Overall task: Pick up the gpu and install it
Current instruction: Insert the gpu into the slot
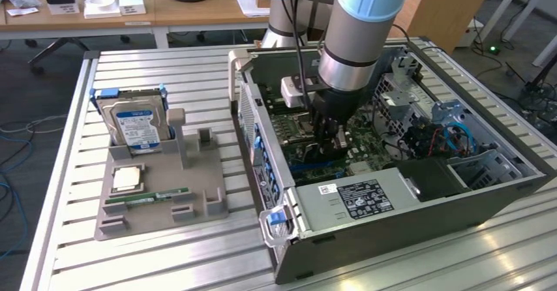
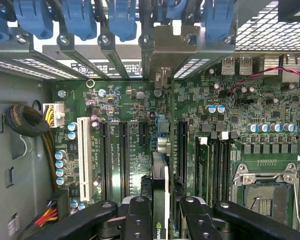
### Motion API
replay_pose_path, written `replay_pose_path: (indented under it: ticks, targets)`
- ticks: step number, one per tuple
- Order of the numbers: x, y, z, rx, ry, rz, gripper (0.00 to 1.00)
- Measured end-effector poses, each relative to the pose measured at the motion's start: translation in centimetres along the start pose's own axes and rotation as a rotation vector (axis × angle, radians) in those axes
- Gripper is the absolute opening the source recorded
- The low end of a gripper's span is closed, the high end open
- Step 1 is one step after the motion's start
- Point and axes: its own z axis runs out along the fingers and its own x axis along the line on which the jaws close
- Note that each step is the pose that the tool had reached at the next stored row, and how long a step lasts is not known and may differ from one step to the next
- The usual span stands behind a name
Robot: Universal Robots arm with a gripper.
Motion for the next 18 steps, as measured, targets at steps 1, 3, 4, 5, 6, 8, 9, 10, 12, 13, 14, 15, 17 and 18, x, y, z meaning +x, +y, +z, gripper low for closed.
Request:
replay_pose_path:
  ticks: [1, 3, 4, 5, 6, 8, 9, 10, 12, 13, 14, 15, 17, 18]
  targets:
    - [0.0, 0.0, 0.0, 0.0, 0.0, 0.0, 0.26]
    - [0.0, 0.05, 0.0, 0.0002, -0.0001, 0.0, 0.26]
    - [-0.01, 0.1, 0.01, 0.0006, -0.0002, 0.0, 0.26]
    - [0.0, 0.13, 0.0, 0.0008, -0.0002, 0.0, 0.26]
    - [0.0, 0.15, 0.0, 0.0009, -0.0001, 0.0, 0.26]
    - [0.0, 0.15, 0.0, 0.0009, 0.0, 0.0, 0.26]
    - [0.01, 0.16, 0.0, 0.0009, 0.0, 0.0, 0.26]
    - [0.01, 0.17, 0.04, 0.001, -0.0002, 0.0, 0.26]
    - [0.01, 0.17, 0.12, 0.0009, 0.0001, 0.0, 0.26]
    - [0.01, 0.17, 0.12, 0.0008, 0.0003, 0.0, 0.26]
    - [0.01, 0.17, 0.12, 0.0008, 0.0003, 0.0, 0.26]
    - [0.01, 0.17, 0.13, 0.0009, 0.0001, 0.0, 0.26]
    - [0.01, 0.17, 0.15, 0.0009, 0.0, 0.0, 0.26]
    - [0.01, 0.19, 0.18, 0.0011, -0.0001, 0.0, 0.26]
